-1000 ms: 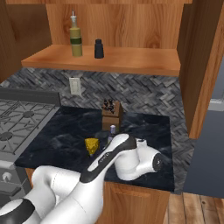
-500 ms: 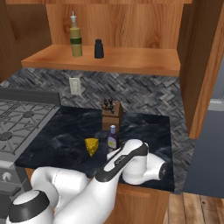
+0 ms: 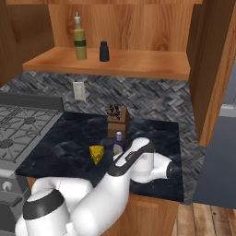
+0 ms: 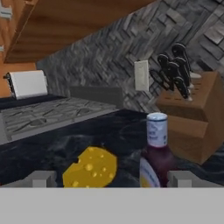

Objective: There are various items on the counter. Only move the condiments/shakers into the cabinet.

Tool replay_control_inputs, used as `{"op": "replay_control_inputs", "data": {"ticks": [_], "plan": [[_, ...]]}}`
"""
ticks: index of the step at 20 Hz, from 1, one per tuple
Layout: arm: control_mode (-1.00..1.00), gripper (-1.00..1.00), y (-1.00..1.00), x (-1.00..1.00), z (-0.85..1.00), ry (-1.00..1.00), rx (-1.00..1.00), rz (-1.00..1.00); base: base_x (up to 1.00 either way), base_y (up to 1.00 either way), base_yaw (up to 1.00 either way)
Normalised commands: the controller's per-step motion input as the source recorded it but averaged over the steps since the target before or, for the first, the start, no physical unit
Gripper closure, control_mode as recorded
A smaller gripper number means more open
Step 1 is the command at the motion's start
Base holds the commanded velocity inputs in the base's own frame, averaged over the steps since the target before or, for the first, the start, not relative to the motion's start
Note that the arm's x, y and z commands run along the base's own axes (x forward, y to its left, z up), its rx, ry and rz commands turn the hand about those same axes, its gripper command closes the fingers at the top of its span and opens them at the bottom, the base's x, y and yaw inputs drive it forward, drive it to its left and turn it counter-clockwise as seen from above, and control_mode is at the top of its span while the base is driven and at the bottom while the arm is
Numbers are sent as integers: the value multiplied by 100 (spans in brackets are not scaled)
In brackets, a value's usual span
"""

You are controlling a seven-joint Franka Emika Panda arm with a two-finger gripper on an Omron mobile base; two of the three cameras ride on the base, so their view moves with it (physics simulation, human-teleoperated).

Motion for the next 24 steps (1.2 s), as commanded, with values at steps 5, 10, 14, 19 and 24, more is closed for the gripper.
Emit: {"op": "replay_control_inputs", "data": {"ticks": [5, 10, 14, 19, 24], "plan": [[-100, -100, 0, 23, -23, 0, -1, 10, 0, 0, 0], [-100, -100, 0, 36, -23, 1, 0, 13, 0, 0, 0], [-100, -100, -1, 44, -16, 0, 0, 12, 0, 0, 0], [-100, -100, -9, 42, -15, 3, 0, 12, 0, 0, 0], [-100, -100, -23, 29, -19, 3, 0, 14, 0, 0, 0]]}}
